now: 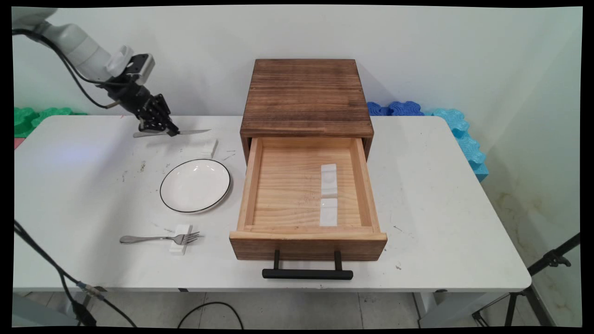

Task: Place the picked object into the drawer

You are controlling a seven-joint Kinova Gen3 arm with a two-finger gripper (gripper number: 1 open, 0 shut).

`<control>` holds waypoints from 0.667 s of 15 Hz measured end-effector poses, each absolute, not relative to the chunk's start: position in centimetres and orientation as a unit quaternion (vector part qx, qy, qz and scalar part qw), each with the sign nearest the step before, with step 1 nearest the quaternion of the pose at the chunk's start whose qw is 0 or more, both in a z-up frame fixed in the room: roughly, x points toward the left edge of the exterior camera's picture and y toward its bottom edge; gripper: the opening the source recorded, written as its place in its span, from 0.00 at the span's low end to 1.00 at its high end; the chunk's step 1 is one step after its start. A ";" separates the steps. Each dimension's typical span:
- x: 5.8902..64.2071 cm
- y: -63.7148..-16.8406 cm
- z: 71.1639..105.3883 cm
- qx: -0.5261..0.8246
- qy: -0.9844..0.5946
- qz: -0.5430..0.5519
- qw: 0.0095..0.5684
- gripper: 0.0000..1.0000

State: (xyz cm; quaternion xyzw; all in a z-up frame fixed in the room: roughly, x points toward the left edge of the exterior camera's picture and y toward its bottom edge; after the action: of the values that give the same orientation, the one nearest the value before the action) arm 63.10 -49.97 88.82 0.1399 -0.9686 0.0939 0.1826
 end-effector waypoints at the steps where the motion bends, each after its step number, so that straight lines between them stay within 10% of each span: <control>1: 63.1 -49.7 89.1 0.138 -0.969 0.095 0.183 0.00; 10: 61.5 -45.0 94.3 0.125 -0.968 0.101 0.193 0.00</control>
State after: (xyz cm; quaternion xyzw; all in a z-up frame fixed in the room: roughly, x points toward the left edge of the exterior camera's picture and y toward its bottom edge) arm 61.48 -45.03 94.28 0.1252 -0.9679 0.1007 0.1930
